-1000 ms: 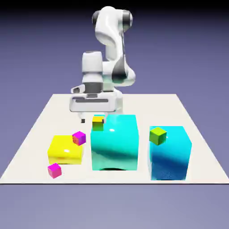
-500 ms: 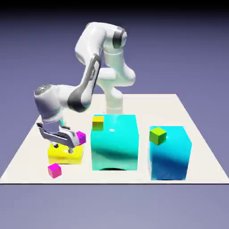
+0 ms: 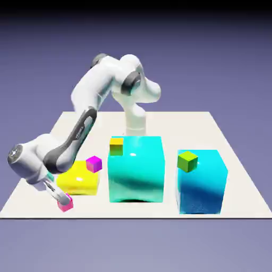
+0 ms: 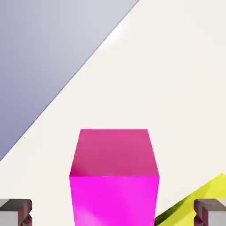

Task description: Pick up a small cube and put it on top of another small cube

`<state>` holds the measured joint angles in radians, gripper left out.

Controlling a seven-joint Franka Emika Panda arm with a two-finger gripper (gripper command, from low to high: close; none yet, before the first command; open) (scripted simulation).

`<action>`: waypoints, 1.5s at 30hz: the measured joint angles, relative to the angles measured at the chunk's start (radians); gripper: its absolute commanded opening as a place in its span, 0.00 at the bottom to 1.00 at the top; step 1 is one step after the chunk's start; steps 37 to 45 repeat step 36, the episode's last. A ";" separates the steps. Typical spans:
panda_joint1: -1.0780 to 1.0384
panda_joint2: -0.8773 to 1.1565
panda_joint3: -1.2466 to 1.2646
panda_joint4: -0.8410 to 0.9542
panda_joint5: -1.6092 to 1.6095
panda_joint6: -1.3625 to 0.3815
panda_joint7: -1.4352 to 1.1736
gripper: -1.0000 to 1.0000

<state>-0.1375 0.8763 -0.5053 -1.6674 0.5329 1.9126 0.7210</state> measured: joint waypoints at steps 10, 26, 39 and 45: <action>-0.011 -0.243 -0.005 -0.082 -0.131 -0.119 0.072 0.00; -0.019 -0.822 0.093 -0.599 -0.408 -0.074 0.207 0.00; -0.017 -0.802 0.113 -0.761 -0.393 0.110 0.186 1.00; -0.017 -0.802 0.113 -0.761 -0.393 0.110 0.186 1.00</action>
